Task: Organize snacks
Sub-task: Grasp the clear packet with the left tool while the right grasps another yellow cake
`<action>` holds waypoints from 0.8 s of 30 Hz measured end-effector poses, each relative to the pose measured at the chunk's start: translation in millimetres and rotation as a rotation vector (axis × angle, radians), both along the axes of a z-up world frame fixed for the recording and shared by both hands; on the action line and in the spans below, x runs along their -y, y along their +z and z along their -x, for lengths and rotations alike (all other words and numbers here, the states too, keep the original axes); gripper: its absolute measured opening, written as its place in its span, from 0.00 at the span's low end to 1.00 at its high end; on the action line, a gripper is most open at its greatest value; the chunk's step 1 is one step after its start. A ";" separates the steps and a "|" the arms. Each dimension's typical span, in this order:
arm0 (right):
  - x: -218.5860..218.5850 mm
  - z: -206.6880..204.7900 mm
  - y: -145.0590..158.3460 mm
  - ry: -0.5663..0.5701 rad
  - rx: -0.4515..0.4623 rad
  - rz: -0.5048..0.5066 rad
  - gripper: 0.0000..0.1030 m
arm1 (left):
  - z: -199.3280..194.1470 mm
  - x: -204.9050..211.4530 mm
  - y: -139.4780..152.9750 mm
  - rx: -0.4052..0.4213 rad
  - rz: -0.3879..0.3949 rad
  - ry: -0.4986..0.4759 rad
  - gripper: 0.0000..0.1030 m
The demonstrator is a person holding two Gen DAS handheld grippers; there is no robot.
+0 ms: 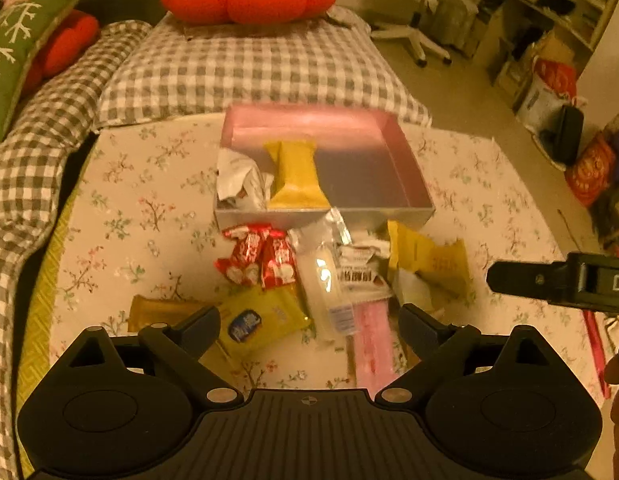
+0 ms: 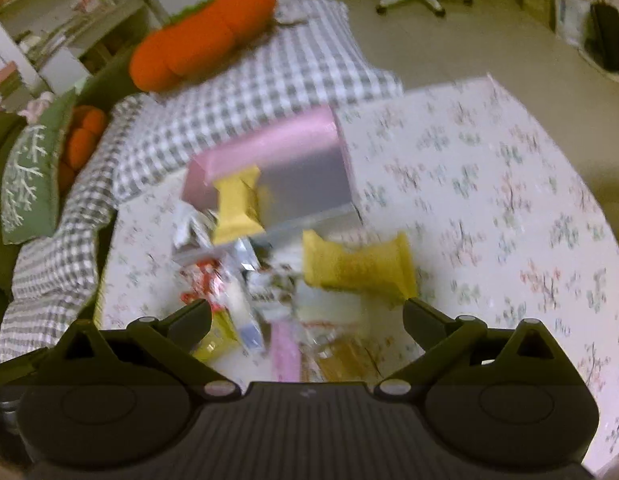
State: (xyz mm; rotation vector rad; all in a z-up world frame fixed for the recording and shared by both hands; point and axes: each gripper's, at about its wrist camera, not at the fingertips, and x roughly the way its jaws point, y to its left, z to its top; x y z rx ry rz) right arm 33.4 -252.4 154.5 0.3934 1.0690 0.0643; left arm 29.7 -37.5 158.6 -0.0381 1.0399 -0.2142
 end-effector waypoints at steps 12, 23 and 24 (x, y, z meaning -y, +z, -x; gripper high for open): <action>-3.7 0.3 -10.0 0.086 -0.012 0.030 0.97 | -11.5 -17.7 -21.3 -0.023 -0.065 0.053 0.94; -19.5 -9.3 -7.5 0.310 0.131 0.289 0.90 | -23.0 -4.1 -30.9 -0.045 -0.047 0.039 0.94; -18.0 -11.3 -8.4 0.323 0.126 0.272 0.89 | -26.7 2.7 -32.1 -0.049 -0.057 0.022 0.94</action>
